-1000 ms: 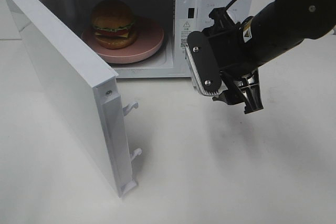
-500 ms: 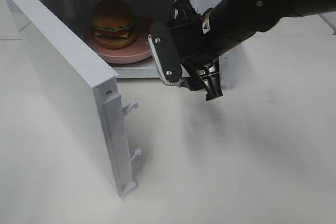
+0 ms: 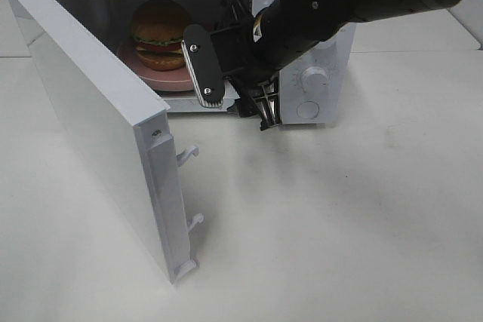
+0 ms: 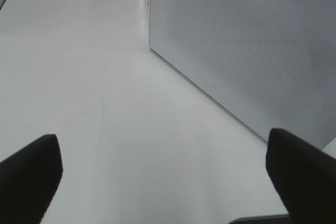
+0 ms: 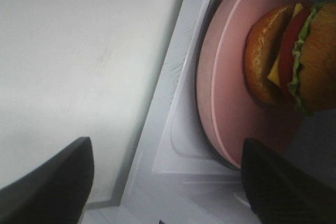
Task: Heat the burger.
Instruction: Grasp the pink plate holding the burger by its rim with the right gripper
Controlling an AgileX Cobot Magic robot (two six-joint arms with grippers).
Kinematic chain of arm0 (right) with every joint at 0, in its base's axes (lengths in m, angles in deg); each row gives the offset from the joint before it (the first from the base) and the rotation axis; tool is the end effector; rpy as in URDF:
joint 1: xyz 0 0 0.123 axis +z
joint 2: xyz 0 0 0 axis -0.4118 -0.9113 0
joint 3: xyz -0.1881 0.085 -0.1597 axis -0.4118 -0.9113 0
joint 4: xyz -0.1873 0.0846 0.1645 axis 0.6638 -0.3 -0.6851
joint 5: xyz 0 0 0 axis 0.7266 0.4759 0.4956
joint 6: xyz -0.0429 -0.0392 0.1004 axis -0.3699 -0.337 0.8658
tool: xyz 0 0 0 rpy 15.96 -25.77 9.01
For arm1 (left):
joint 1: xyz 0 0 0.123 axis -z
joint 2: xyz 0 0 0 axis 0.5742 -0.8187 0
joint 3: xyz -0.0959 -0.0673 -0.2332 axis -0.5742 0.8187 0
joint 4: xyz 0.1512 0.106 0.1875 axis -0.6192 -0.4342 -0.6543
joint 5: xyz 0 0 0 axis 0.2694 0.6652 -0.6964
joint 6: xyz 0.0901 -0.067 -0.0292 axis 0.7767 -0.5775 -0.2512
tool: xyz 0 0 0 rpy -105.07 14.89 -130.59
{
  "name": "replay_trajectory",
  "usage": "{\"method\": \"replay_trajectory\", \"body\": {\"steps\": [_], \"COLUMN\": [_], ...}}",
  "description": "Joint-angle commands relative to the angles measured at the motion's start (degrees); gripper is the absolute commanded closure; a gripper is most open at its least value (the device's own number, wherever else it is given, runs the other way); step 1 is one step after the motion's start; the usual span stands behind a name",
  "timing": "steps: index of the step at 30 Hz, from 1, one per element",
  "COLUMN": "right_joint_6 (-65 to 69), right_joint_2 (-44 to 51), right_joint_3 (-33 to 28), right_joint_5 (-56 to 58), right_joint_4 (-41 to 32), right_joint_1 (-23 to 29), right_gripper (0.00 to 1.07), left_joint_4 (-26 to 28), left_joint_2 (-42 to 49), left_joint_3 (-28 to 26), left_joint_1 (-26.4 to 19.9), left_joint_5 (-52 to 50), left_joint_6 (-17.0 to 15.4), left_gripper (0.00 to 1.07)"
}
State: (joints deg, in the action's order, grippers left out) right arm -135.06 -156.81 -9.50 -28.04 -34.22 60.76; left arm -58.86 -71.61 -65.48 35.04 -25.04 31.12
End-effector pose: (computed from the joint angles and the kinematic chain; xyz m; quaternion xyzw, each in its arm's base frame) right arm 0.3639 0.2631 0.1596 -0.7567 0.5229 -0.1464 0.3641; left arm 0.0486 -0.0145 0.2764 0.0223 0.8477 -0.0597 0.5267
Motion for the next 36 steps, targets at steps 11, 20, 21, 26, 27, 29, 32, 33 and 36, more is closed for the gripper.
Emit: {"method": "replay_trajectory", "body": {"steps": [11, 20, 21, 26, 27, 29, 32, 33, 36], "right_joint_6": [2.5, 9.1, 10.2, 15.2, 15.2, 15.5, 15.4, 15.4, 15.3], "right_joint_2": [-7.8, -13.9, -14.5, -17.6, -17.6, -18.8, -20.5, -21.4, -22.6], "right_joint_3": [9.1, 16.8, 17.5, 21.5, 21.5, 22.8, 24.6, 25.5, 26.2], "right_joint_5": [0.3, 2.0, 2.2, 3.7, 3.7, 4.2, 4.8, 5.0, 5.0], "right_joint_4": [0.2, 1.9, 2.4, 4.7, 4.7, 4.9, 4.9, 4.9, 4.9], "right_joint_1": [1.2, 1.2, 1.2, 1.2, 1.2, 1.2, 1.0, 0.6, 0.6], "right_gripper": [0.31, 0.31, 0.31, 0.31, 0.31, 0.31, 0.31, 0.31, 0.31], "left_joint_4": [0.2, 0.2, 0.2, 0.2, 0.2, 0.2, 0.2, 0.2, 0.2], "left_joint_2": [0.7, 0.7, 0.7, 0.7, 0.7, 0.7, 0.7, 0.7, 0.7], "left_joint_3": [-0.1, -0.1, -0.1, -0.1, -0.1, -0.1, -0.1, -0.1, -0.1], "left_joint_1": [-0.1, -0.1, -0.1, -0.1, -0.1, -0.1, -0.1, -0.1, -0.1], "left_joint_5": [0.2, 0.2, 0.2, 0.2, 0.2, 0.2, 0.2, 0.2, 0.2], "left_joint_6": [-0.3, -0.3, -0.3, -0.3, -0.3, -0.3, -0.3, -0.3, -0.3], "left_gripper": [0.09, 0.09, 0.09, 0.09, 0.09, 0.09, 0.09, 0.09, 0.09]}}
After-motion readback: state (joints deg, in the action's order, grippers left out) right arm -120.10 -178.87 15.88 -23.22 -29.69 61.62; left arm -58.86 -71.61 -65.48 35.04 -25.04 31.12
